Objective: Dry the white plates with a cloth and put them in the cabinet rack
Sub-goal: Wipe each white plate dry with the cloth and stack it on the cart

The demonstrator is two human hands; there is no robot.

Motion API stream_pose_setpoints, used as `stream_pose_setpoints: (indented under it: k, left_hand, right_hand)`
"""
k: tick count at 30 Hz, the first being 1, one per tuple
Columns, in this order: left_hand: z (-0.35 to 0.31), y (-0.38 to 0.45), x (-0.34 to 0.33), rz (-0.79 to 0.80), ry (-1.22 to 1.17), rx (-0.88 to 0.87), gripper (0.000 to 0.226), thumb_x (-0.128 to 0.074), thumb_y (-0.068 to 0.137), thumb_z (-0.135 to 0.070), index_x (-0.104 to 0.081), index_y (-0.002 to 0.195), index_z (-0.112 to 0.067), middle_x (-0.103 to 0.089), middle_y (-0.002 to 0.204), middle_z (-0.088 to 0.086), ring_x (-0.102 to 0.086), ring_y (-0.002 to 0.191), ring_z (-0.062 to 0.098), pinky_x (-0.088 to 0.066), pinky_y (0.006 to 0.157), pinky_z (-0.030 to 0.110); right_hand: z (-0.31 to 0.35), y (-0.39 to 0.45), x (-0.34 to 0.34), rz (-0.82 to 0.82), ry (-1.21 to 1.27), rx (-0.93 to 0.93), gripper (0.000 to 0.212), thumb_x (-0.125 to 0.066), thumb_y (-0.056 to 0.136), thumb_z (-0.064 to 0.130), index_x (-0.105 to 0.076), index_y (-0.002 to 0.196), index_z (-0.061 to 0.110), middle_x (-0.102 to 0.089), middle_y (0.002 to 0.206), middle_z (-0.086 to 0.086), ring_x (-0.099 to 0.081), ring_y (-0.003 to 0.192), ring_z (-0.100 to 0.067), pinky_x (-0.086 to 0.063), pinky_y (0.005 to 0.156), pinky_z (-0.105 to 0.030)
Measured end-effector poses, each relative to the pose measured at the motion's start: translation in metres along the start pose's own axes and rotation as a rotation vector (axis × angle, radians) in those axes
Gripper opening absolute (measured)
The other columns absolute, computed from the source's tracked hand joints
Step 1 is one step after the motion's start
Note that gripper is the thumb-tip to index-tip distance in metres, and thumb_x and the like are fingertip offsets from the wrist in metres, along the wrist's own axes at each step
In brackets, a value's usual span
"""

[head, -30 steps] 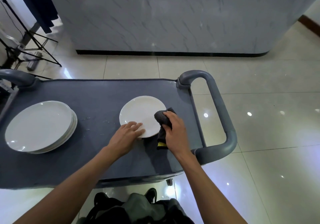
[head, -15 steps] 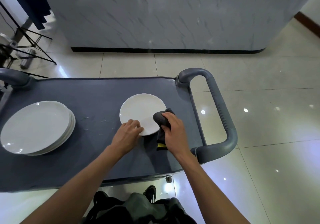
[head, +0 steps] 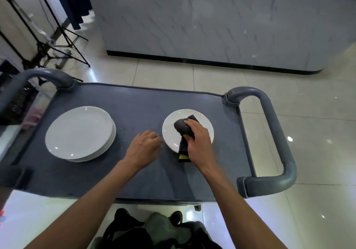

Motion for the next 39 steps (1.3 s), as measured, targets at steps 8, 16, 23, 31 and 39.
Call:
stream_pose_setpoints:
  k: [8, 16, 23, 31, 39]
  left_hand:
    - [0.092, -0.046, 0.069, -0.204, -0.047, 0.269, 0.014, -0.077, 0.084, -0.011, -0.078, 0.098, -0.013, -0.074, 0.097, 0.004, -0.066, 0.089, 0.027, -0.057, 0.07, 0.037]
    - [0.207, -0.112, 0.114, -0.375, -0.163, 0.706, 0.025, -0.072, 0.089, -0.014, -0.074, 0.114, -0.013, -0.072, 0.114, 0.008, -0.064, 0.106, 0.028, -0.053, 0.091, 0.043]
    - [0.271, -0.158, 0.112, -0.334, -0.411, 1.0, 0.013, -0.071, 0.088, -0.032, -0.062, 0.098, -0.03, -0.067, 0.096, -0.005, -0.064, 0.089, 0.018, -0.047, 0.078, 0.033]
    - [0.285, -0.155, 0.098, -0.233, -0.438, 1.101, 0.027, -0.078, 0.079, -0.043, -0.056, 0.087, -0.028, -0.062, 0.08, -0.012, -0.06, 0.077, 0.014, -0.047, 0.067, 0.032]
    - [0.296, -0.15, 0.094, -0.225, -0.527, 1.175, 0.024, -0.081, 0.076, -0.033, -0.058, 0.076, -0.026, -0.063, 0.074, -0.011, -0.06, 0.072, 0.009, -0.044, 0.064, 0.029]
  right_hand:
    - [0.082, 0.022, -0.074, 0.133, -0.006, 0.134, 0.044, -0.064, 0.089, 0.001, -0.06, 0.132, 0.011, -0.058, 0.138, -0.005, -0.052, 0.123, -0.025, -0.037, 0.109, -0.032]
    - [0.177, 0.033, -0.164, 0.291, 0.007, 0.266, 0.045, -0.063, 0.091, 0.004, -0.059, 0.134, 0.014, -0.056, 0.141, -0.002, -0.049, 0.124, -0.024, -0.037, 0.108, -0.03]
    - [0.236, 0.041, -0.237, 0.41, 0.001, 0.37, 0.044, -0.064, 0.087, -0.001, -0.062, 0.13, 0.01, -0.058, 0.138, -0.004, -0.05, 0.127, -0.028, -0.037, 0.111, -0.04]
    - [0.238, 0.037, -0.29, 0.508, -0.102, 0.348, 0.045, -0.063, 0.089, 0.003, -0.06, 0.133, 0.014, -0.056, 0.141, 0.0, -0.051, 0.125, -0.03, -0.04, 0.107, -0.042]
    - [0.224, 0.031, -0.3, 0.543, -0.268, 0.327, 0.046, -0.059, 0.095, 0.016, -0.052, 0.14, 0.02, -0.035, 0.158, -0.005, -0.029, 0.144, -0.03, -0.029, 0.117, -0.043]
Point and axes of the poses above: each hand's wrist, its own y-axis towards the middle knuckle, its own x-axis out of the back of the hand, z = x × y, the point moved 4 cm from there along y, towards the middle knuckle
